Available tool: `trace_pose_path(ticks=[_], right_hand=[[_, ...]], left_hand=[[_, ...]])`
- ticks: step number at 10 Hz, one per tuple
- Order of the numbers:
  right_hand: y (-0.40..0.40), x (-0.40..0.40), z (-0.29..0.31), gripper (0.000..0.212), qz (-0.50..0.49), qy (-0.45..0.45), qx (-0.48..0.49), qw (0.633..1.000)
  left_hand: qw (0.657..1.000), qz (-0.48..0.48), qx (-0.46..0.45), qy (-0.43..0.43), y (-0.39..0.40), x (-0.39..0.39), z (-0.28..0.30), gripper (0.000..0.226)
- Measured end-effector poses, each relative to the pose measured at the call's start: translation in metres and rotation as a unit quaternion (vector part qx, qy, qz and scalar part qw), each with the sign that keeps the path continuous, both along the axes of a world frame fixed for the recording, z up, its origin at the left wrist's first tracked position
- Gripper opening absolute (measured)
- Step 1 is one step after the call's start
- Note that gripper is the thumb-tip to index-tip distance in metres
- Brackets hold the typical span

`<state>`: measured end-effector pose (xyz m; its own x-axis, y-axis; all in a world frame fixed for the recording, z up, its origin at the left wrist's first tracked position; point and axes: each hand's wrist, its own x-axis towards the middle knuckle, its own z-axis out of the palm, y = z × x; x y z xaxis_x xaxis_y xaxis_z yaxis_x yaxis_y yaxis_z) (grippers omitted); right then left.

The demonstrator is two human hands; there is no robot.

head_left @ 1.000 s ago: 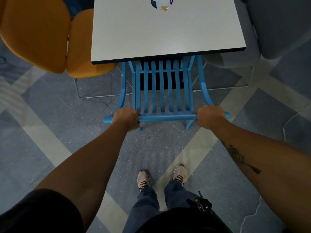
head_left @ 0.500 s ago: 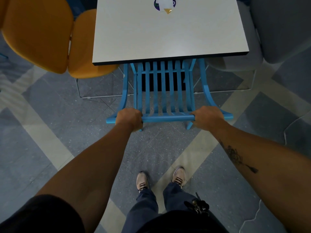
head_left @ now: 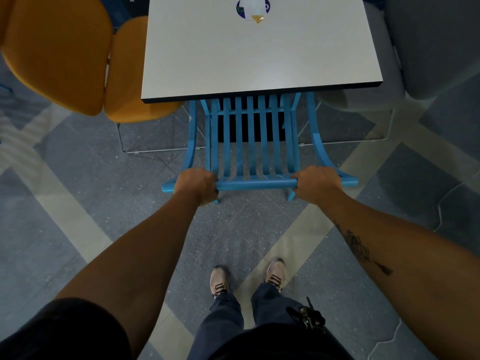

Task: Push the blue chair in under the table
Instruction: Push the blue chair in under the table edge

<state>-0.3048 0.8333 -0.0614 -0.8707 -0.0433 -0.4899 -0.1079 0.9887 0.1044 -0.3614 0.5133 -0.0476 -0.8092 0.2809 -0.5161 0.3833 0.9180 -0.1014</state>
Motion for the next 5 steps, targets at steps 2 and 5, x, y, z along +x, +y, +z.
trace_pose_path(ticks=[2, 5], right_hand=[[-0.007, 0.004, 0.005, 0.023, -0.042, 0.009, -0.01, 0.999], [-0.017, -0.002, 0.05, 0.116, -0.068, 0.009, -0.043, 0.997]], left_hand=[[1.0, 0.012, -0.007, 0.014, 0.002, 0.003, -0.002, 0.022], [0.998, -0.021, 0.048, 0.017, 0.01, 0.0, 0.034, 0.099]])
